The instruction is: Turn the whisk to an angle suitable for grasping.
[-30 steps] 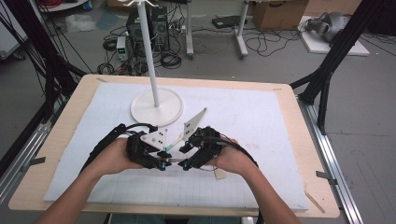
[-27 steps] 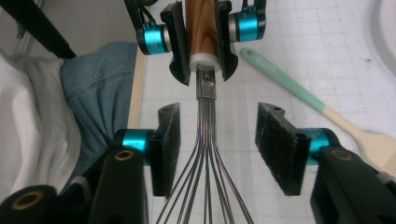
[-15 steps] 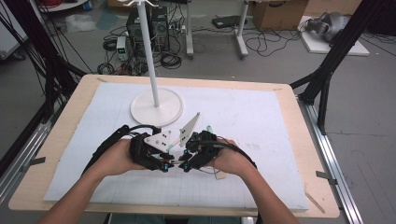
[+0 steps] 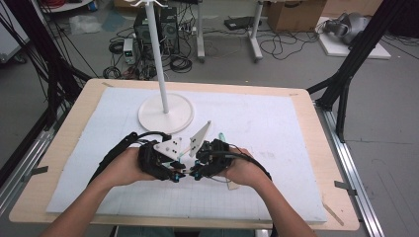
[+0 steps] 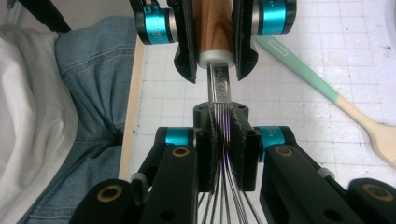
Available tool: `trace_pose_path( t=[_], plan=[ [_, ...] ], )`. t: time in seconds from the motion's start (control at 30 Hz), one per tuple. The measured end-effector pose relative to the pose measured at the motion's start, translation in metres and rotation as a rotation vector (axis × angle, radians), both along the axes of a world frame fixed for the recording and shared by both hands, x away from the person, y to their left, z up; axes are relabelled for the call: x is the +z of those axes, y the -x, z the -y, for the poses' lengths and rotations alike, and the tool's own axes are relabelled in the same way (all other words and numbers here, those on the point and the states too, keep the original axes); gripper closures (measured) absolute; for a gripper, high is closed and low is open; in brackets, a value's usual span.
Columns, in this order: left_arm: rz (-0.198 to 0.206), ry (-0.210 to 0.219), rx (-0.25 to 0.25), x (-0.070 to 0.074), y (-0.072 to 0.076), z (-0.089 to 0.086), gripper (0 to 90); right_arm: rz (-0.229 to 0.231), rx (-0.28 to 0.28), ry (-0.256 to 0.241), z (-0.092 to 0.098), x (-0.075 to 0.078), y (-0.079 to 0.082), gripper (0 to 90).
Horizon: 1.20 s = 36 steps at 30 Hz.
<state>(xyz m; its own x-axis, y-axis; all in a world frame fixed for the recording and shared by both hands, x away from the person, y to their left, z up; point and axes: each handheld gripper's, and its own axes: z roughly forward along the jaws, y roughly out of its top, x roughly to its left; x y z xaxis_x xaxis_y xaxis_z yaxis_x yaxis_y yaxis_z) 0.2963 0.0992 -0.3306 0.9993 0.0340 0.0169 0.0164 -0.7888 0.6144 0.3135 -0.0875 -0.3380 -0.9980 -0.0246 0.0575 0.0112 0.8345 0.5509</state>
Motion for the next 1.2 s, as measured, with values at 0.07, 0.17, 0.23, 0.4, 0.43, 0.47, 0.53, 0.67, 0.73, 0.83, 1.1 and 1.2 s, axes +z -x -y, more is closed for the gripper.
trace_pose_path(
  t=[0.07,0.17,0.23,0.4,0.43,0.47,0.53,0.67,0.73,0.83,1.1,1.2],
  plan=[
    [0.0,0.008,0.009,0.001,0.001,-0.002,68.5,0.005,-0.001,0.002,0.001,0.0,0.001,82.7],
    [-0.004,0.034,0.026,0.003,0.0,-0.008,62.9,0.014,0.0,0.009,0.002,-0.001,0.002,82.7],
    [-0.004,0.047,0.027,0.004,0.0,-0.012,62.6,0.017,-0.009,-0.003,0.005,-0.002,0.001,82.7],
    [0.009,0.064,0.056,0.006,0.001,-0.026,58.3,0.024,-0.031,-0.013,0.011,-0.002,0.001,82.6],
    [0.005,0.067,0.069,0.006,0.001,-0.03,57.5,0.019,-0.03,-0.016,0.012,-0.002,0.001,82.6],
    [0.001,0.074,0.073,0.005,0.001,-0.033,57.1,0.024,-0.035,-0.012,0.013,-0.001,0.001,82.6],
    [0.005,0.082,0.079,0.006,0.001,-0.039,56.8,0.026,-0.044,-0.023,0.015,0.0,0.001,82.6],
    [0.008,0.104,0.096,0.007,0.002,-0.049,55.7,0.026,-0.058,-0.035,0.019,0.002,0.0,82.5],
    [0.009,0.108,0.106,0.007,0.001,-0.054,55.0,0.031,-0.057,-0.043,0.02,0.002,0.0,82.5],
    [0.008,0.114,0.113,0.006,0.002,-0.059,55.7,0.041,-0.058,-0.059,0.022,0.004,0.0,82.5],
    [-0.001,0.115,0.111,0.005,0.001,-0.063,58.5,0.039,-0.057,-0.079,0.021,0.006,0.001,82.4],
    [-0.014,0.12,0.103,0.004,0.0,-0.063,61.5,0.043,-0.05,-0.082,0.019,0.007,0.002,82.4]
  ],
)
